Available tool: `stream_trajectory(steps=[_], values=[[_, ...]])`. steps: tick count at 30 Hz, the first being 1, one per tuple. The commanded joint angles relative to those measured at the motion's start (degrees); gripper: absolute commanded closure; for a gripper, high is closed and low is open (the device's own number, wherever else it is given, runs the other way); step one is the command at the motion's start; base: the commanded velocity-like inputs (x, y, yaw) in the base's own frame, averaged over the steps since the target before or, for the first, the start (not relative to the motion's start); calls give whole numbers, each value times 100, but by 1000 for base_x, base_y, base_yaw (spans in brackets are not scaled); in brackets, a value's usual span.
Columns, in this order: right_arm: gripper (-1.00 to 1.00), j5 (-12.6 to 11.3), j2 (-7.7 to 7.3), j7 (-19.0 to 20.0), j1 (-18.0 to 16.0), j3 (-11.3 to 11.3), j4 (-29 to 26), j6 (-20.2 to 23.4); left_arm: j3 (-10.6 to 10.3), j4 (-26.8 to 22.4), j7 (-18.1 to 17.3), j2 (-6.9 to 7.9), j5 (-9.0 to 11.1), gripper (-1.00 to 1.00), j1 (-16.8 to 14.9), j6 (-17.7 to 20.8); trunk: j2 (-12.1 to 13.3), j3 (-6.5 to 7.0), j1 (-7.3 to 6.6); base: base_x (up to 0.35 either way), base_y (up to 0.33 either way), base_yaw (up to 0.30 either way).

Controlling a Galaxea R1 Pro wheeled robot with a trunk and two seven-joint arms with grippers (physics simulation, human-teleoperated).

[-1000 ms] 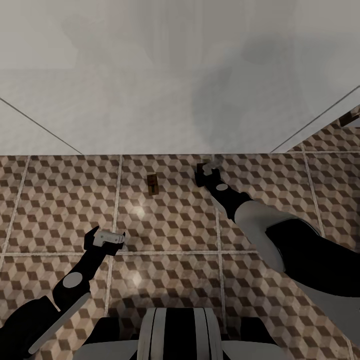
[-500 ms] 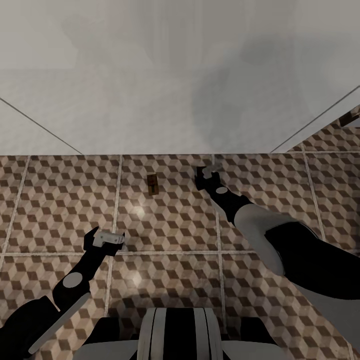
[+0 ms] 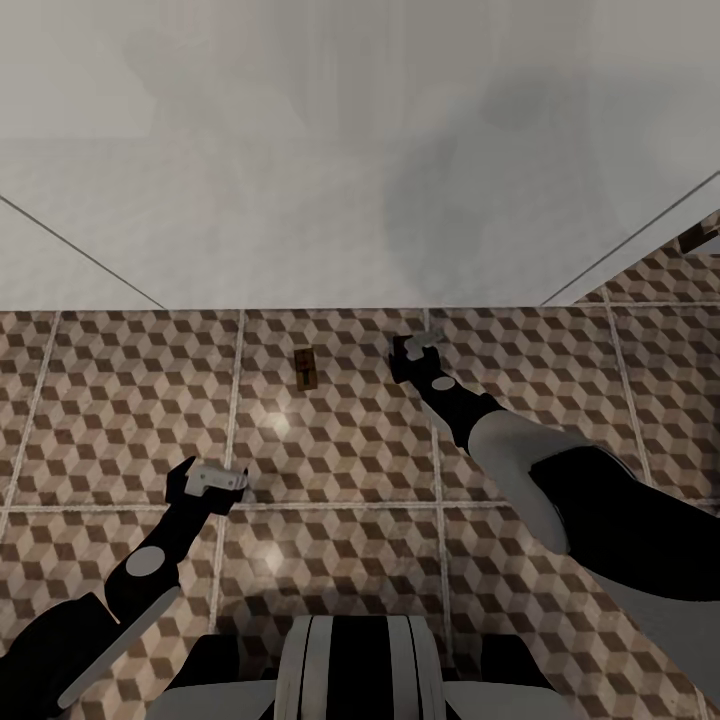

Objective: Take the four mousetraps from the cabinet in the bathroom and place them on the bathroom floor. Make sure all four end up on the same floor surface, and ensure that at least two of them are either under or directly next to the same bathroom sink.

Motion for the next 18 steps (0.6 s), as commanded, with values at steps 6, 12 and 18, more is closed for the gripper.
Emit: stream_trajectory(steps=[6,12,18], values=[[100,26,2,-30,-2,17,9,27,-20,-5,50,7,36,-100,12,15,-1,-3,-1,0,0,0],[100,26,2,-30,-2,17,9,36,-20,-4,50,7,36,-100,14,15,-1,-3,-1,0,0,0],[100,26,2,-30,-2,17,9,38,-20,-4,50,7,36,-100,15,15,-1,-3,-1,0,0,0]])
